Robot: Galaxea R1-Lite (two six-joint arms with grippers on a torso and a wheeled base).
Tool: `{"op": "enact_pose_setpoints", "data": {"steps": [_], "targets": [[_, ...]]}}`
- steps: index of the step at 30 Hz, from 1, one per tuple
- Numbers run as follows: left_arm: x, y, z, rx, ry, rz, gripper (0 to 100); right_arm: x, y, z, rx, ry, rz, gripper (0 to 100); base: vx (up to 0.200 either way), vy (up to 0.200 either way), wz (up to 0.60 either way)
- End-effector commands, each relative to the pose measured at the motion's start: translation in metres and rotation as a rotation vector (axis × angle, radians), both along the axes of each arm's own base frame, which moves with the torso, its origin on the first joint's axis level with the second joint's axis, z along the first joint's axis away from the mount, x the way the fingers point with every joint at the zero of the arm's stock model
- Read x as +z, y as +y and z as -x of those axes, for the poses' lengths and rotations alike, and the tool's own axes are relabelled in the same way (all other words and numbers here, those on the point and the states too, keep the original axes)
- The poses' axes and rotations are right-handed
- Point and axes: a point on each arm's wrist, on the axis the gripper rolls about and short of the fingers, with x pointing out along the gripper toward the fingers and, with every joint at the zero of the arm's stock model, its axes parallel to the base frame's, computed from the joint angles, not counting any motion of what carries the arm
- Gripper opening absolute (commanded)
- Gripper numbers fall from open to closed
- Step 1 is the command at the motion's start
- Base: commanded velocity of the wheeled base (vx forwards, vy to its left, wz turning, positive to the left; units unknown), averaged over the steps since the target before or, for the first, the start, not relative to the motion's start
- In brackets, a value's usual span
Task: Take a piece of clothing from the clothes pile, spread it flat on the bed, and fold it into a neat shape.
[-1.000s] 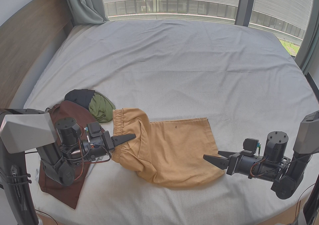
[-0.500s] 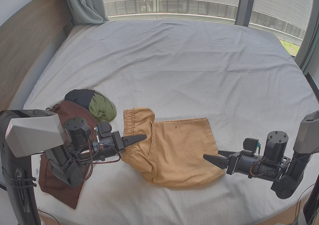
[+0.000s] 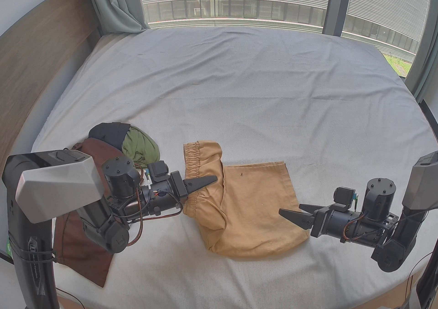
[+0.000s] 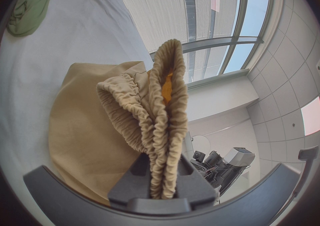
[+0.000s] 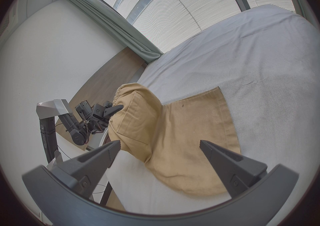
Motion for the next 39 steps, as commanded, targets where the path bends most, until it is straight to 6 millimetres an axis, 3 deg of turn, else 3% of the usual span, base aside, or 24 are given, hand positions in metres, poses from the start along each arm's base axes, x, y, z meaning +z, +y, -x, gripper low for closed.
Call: {"op": "enact_pose_setpoints", "data": {"steps": [1,4,16,27,39], "targets": [[0.000,-0.008,-0.003,-0.016,0.002,0.016,0,0.001,-0.001,-0.001,-0.003,-0.004,-0.003,100,0.000,0.000,0.00],[0.002,-0.020,-0.006,-0.041,-0.005,0.031,0,0.001,-0.001,-0.003,-0.008,-0.008,-0.004,100,0.000,0.000,0.00],[-0.030,-0.058,-0.005,-0.094,0.023,0.018,0,0.004,-0.006,-0.009,-0.032,-0.025,-0.012,100,0.000,0.000,0.00],[-0.053,-0.074,-0.008,-0.121,0.051,0.007,0,0.005,-0.007,-0.012,-0.040,-0.033,-0.016,100,0.000,0.000,0.00],[-0.057,-0.082,-0.012,-0.132,0.043,0.016,0,0.004,-0.007,-0.013,-0.042,-0.032,-0.015,100,0.000,0.000,0.00]]}}
